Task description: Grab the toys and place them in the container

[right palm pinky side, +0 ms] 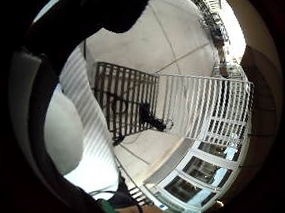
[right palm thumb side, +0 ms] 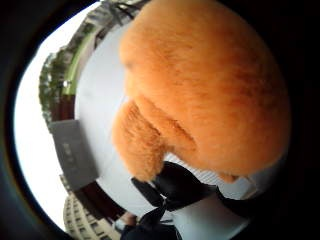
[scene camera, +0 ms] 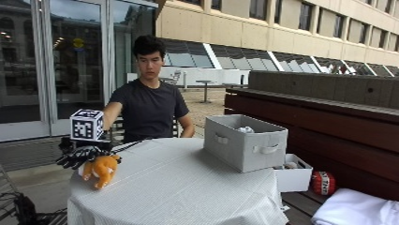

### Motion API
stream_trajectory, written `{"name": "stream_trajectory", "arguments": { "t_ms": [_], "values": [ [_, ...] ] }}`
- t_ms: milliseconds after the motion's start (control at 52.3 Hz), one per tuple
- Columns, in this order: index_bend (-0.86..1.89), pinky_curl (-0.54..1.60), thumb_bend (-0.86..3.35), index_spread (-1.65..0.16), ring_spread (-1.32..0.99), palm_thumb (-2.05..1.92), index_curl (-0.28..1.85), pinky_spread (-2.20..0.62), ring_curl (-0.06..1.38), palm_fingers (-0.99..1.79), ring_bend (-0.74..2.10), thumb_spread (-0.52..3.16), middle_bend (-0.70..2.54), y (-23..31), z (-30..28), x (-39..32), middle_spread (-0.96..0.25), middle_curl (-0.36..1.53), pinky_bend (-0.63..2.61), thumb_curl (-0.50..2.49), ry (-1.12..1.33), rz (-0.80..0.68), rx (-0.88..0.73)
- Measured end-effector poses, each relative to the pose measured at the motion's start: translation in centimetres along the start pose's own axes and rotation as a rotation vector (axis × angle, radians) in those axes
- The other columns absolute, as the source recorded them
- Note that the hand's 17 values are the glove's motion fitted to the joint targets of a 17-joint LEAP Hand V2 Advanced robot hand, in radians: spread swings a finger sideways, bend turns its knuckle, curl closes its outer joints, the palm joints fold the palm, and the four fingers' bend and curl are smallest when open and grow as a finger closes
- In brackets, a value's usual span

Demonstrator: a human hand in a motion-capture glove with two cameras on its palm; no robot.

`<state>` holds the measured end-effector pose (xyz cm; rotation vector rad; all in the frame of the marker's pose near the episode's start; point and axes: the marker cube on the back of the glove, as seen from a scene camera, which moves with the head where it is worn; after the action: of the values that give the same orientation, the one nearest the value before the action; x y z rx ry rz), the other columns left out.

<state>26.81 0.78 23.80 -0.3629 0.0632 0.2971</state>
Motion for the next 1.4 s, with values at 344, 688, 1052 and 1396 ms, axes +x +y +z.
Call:
{"name": "stream_trajectory", "arguments": {
  "t_ms": [344,688,1052,1396],
  "values": [
    [0.19,0.41,0.22,-0.32,-0.15,0.57,0.1,0.02,0.4,0.21,0.41,1.13,0.23,-1.7,1.4,0.1,-0.09,0.43,1.04,0.36,0.012,0.047,-0.021],
    [0.59,0.31,0.47,-0.38,-0.5,1.02,0.3,-0.39,0.4,1.06,0.5,0.99,0.44,-1.3,-1.2,0.5,-0.38,0.52,0.79,0.55,-0.041,0.068,0.02],
    [0.24,0.32,0.23,-0.37,-0.49,0.76,0.27,-0.45,0.5,1.23,0.92,0.76,0.74,-1.2,-6.9,-2.4,-0.39,0.58,0.69,0.62,-0.084,0.081,-0.007],
    [0.23,0.35,0.13,-0.39,-0.44,0.69,0.34,-0.46,0.52,1.2,1.07,0.72,0.72,1.7,-19.0,-7.9,-0.4,0.6,0.74,0.72,-0.075,-0.068,0.107]
  ]
}}
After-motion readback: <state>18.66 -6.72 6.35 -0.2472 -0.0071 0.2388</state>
